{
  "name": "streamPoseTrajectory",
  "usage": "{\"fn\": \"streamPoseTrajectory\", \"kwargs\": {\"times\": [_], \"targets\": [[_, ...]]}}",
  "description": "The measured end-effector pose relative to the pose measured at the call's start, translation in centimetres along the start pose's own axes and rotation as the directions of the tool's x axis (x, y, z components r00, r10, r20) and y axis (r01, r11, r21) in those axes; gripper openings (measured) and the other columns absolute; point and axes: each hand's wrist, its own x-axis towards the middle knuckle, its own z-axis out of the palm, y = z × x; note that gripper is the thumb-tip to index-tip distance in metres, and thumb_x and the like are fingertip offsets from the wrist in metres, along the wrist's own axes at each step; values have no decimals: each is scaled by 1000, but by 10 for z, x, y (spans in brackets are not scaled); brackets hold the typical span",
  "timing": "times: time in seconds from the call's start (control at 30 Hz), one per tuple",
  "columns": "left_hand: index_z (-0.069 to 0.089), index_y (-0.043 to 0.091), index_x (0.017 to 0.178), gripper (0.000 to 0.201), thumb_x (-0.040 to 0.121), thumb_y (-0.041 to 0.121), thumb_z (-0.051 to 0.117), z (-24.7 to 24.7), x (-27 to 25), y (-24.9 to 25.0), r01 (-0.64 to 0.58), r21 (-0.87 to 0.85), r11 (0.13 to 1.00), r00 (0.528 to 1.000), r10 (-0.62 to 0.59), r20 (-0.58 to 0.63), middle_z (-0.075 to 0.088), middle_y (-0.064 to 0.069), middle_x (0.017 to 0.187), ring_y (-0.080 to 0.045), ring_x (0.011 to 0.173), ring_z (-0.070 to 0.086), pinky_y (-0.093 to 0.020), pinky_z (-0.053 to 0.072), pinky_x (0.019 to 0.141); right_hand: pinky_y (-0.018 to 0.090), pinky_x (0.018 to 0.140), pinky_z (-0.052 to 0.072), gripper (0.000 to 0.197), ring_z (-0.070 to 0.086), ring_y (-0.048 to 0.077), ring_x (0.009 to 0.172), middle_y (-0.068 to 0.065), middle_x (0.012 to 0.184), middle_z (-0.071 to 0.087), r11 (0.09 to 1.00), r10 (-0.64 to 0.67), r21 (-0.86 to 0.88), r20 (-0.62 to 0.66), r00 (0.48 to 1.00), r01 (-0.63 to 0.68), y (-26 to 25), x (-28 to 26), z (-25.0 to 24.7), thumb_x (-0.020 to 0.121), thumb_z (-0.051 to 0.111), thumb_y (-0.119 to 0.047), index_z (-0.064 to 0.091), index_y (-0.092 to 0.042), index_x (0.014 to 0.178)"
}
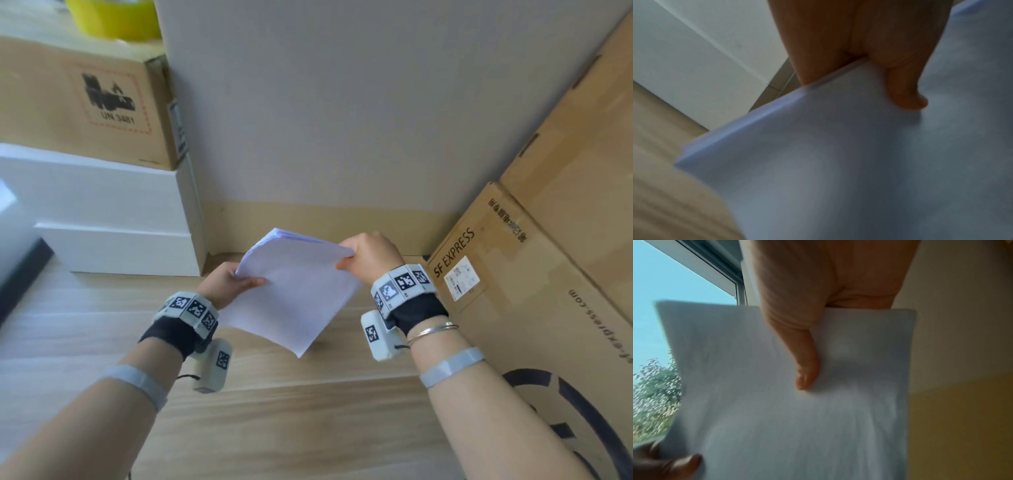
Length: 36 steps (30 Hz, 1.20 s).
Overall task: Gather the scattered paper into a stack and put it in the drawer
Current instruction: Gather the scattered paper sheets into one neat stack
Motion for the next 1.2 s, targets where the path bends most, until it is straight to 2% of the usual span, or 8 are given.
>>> {"fn": "streamPoseTrajectory", "kwargs": {"times": [0.13,0.27,0.37,0.5,0.7,0.83,0.97,1.2], "targets": [[63,21,66,19,83,11,67,7,-11,-16,12,-142,990,990,-32,-138,64,5,65,-22,72,57,-32,45,71,22,76,44,23,59,14,87,-6,88,68,910,110,414,-194,975,-20,18,1,10,69,76,-21,70,-23,92],[61,20,68,19,83,9,66,18,-21,-31,41,-259,965,978,-92,-188,63,5,65,-17,67,56,-29,45,65,17,97,38,63,49,11,114,-5,120,57,558,142,830,-118,983,19,22,-12,41,64,80,-4,53,-34,112],[62,21,74,12,80,14,70,24,-23,-41,53,-346,937,974,-125,-190,63,2,75,-19,72,58,-31,48,70,36,85,51,54,64,14,87,2,98,66,255,180,964,35,983,-81,16,-20,67,52,81,-5,60,-23,99],[64,22,77,17,82,6,66,27,-22,-51,33,-383,923,974,-116,-195,69,19,58,-12,74,60,-30,47,76,32,73,50,29,62,11,72,-3,79,65,336,231,931,63,971,-140,4,-27,79,71,74,7,62,-19,73],[58,23,82,32,76,-7,68,18,-23,-50,16,-380,925,988,-74,-138,69,21,59,15,58,62,-3,48,54,23,62,52,28,63,6,62,-2,75,66,307,267,941,57,962,-141,8,-26,90,71,74,8,62,-17,70],[59,26,87,38,57,12,77,15,-21,-47,-2,-427,904,987,-66,-144,71,25,67,12,63,65,-7,50,58,13,57,52,32,64,-2,60,-4,77,65,304,243,940,80,967,-154,7,-27,101,69,75,10,61,-18,73],[63,22,82,28,70,1,76,19,-21,-42,-30,-449,893,980,-62,-188,72,20,65,-4,68,67,-21,51,67,14,61,51,30,61,4,70,-6,79,64,329,242,933,66,968,-145,5,-27,101,73,74,5,59,-21,74],[63,21,81,30,56,13,78,24,-27,-53,38,-514,857,990,-101,-95,69,6,73,-19,81,60,-28,48,70,33,78,47,31,59,6,73,-7,80,63,327,251,924,118,961,-199,5,-35,119,75,73,3,58,-24,73]]}}
